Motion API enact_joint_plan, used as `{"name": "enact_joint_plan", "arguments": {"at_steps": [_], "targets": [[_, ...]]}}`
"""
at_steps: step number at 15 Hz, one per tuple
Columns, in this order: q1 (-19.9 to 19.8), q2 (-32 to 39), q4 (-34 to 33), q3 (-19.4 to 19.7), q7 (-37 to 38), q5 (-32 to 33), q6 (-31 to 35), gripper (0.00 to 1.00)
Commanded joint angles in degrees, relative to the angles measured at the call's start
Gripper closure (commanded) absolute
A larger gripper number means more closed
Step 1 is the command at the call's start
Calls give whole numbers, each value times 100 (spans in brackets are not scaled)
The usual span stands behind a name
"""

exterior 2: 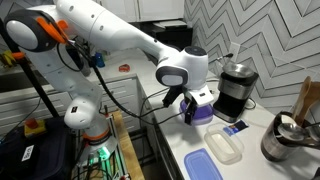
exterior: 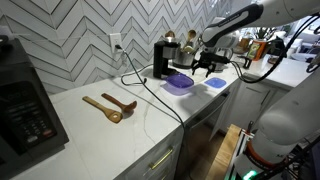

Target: Put the purple lid on the lunchbox on the left and then put the blue lid on the lunchbox on the right

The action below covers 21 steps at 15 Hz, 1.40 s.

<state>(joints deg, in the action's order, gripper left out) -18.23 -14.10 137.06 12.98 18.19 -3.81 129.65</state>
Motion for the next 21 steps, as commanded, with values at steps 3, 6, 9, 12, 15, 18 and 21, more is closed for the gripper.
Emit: {"name": "enact_joint_plan", "arguments": {"at_steps": [3, 6, 9, 12, 15, 18, 21], "targets": [[-325, -784, 316, 281, -468, 473, -602, 0], [-449, -1068, 391, 486, -970, 489, -762, 0], [-414, -789, 137, 397, -730, 402, -675, 0], [-387, -742, 130, 355, -719, 405, -675, 0], [-429, -722, 105, 377, -660, 417, -671, 0], [-663, -753, 6, 630, -940, 623, -878, 0], [-860, -734, -54, 939, -1393, 805, -1004, 0]]}}
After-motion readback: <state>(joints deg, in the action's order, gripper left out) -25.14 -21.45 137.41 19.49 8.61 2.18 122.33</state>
